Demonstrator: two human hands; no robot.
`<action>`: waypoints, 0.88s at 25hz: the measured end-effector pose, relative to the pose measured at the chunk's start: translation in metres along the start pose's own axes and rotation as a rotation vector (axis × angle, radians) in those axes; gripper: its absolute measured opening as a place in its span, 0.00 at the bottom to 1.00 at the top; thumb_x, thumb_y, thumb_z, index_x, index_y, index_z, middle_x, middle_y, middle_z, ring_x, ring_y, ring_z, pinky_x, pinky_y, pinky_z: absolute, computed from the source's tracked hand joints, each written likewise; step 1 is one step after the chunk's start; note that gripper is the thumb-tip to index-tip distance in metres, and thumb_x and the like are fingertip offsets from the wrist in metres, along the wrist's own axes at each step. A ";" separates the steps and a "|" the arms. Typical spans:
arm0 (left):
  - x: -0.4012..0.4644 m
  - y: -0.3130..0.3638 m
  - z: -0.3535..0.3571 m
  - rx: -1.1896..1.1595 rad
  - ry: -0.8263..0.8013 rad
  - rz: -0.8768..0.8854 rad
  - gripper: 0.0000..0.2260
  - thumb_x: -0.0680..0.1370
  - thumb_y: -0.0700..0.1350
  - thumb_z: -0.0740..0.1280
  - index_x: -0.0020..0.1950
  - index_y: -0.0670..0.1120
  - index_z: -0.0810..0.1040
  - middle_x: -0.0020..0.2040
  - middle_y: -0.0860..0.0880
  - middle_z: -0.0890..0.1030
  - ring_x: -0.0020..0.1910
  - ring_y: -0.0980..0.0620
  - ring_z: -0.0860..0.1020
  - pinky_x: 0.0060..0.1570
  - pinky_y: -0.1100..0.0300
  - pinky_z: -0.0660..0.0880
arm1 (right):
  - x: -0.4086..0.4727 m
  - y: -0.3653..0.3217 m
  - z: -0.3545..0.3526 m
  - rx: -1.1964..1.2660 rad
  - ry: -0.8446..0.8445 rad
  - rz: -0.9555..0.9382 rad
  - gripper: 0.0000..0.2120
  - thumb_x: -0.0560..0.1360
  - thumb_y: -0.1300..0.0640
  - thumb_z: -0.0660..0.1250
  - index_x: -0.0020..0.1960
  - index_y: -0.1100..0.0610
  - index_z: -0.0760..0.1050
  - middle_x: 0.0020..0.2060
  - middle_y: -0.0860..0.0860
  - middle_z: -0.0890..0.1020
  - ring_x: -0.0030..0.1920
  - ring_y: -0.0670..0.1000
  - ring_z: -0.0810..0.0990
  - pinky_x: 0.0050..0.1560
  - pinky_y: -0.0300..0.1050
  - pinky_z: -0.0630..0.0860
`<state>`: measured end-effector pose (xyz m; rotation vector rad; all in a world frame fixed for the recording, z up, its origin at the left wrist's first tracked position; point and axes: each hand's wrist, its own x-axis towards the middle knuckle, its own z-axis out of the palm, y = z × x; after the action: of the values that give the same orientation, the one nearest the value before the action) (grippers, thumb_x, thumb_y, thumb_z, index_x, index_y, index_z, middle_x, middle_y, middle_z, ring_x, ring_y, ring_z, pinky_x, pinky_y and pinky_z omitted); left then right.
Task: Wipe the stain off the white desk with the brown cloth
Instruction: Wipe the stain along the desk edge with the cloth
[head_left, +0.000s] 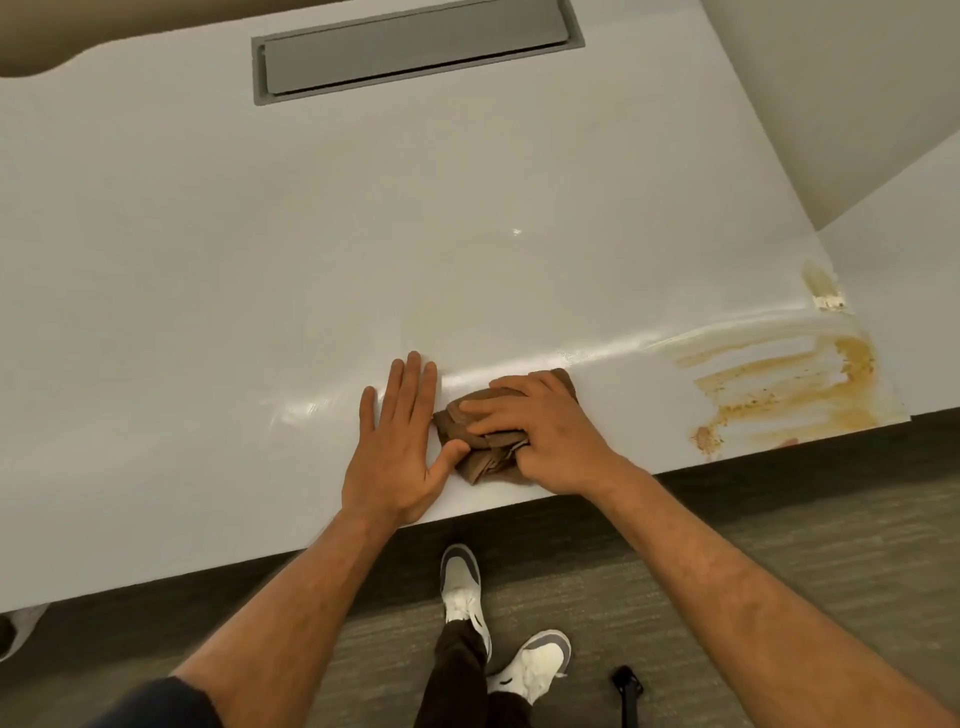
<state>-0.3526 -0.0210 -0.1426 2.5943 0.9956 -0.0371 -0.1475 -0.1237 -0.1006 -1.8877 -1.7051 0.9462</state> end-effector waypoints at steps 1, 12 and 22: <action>0.000 0.001 -0.001 0.016 -0.016 0.008 0.43 0.79 0.74 0.39 0.86 0.46 0.42 0.86 0.47 0.41 0.85 0.48 0.39 0.82 0.41 0.40 | -0.009 0.001 0.003 0.016 0.017 0.026 0.29 0.66 0.63 0.62 0.63 0.45 0.83 0.66 0.38 0.80 0.70 0.48 0.69 0.70 0.48 0.60; 0.001 0.004 -0.003 0.093 -0.054 -0.019 0.42 0.79 0.73 0.36 0.86 0.47 0.42 0.86 0.47 0.39 0.84 0.47 0.38 0.82 0.40 0.41 | -0.099 0.006 -0.004 0.191 -0.031 0.247 0.26 0.65 0.64 0.61 0.52 0.40 0.86 0.57 0.30 0.81 0.63 0.41 0.75 0.69 0.51 0.71; 0.001 0.000 0.004 0.103 -0.044 -0.007 0.37 0.83 0.69 0.41 0.86 0.49 0.42 0.86 0.48 0.39 0.84 0.48 0.37 0.82 0.42 0.38 | -0.001 0.027 -0.032 -0.131 0.451 0.439 0.30 0.78 0.57 0.65 0.80 0.50 0.65 0.79 0.50 0.65 0.77 0.56 0.61 0.77 0.55 0.58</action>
<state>-0.3512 -0.0218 -0.1461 2.6700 1.0121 -0.1500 -0.1058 -0.1243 -0.0975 -2.3962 -1.1356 0.4943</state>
